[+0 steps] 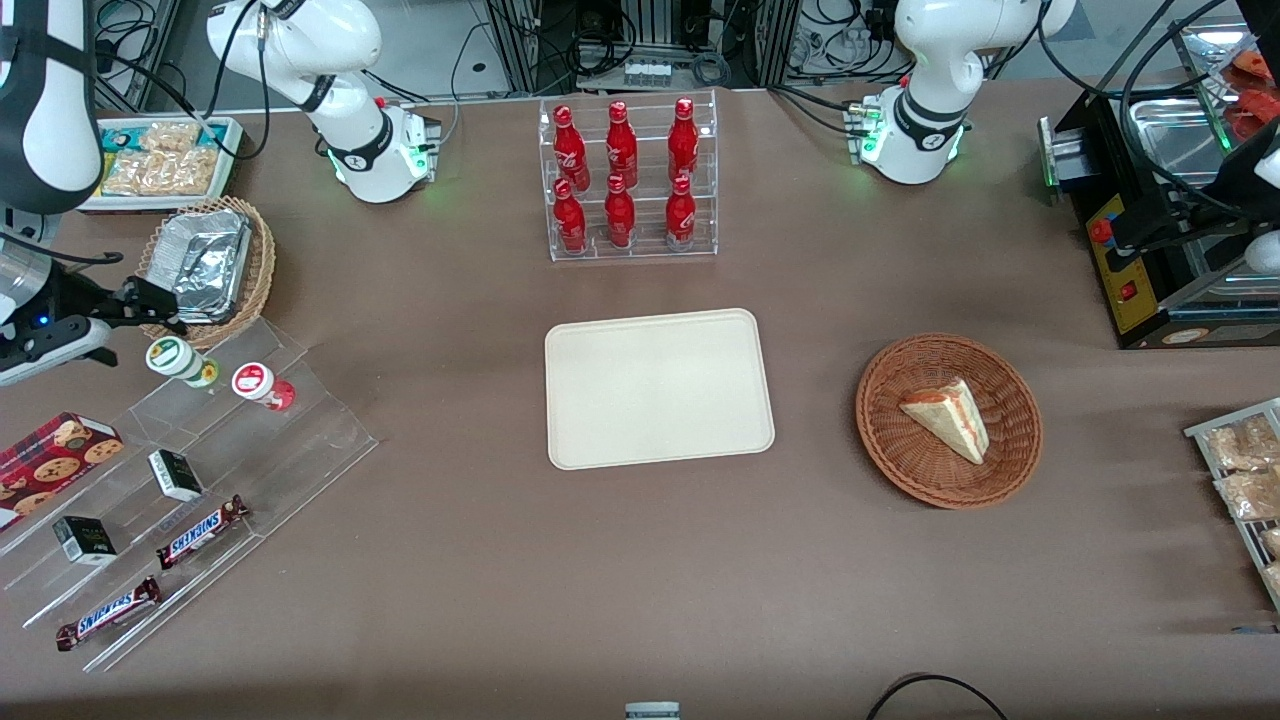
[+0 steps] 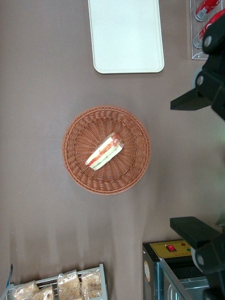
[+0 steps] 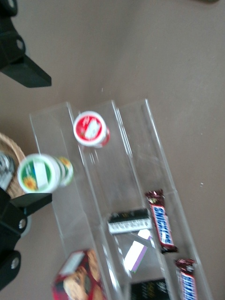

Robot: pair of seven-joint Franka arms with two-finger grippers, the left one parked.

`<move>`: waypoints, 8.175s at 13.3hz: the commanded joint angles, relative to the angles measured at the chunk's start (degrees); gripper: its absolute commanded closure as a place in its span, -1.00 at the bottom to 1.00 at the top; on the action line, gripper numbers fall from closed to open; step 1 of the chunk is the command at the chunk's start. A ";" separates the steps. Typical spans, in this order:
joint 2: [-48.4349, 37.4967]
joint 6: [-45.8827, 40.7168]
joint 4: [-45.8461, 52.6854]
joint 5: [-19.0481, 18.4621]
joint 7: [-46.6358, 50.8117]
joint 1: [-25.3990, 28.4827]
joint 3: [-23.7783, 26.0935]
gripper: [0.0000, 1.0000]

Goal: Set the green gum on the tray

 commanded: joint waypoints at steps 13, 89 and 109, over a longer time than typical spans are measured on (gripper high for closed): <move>-1.61 17.74 -14.74 -0.78 -14.61 0.22 -5.44 -1.00; 16.01 -3.93 18.58 13.20 73.65 55.44 -5.88 -1.00; 7.44 -28.13 27.09 -0.69 42.78 1.01 13.91 -1.00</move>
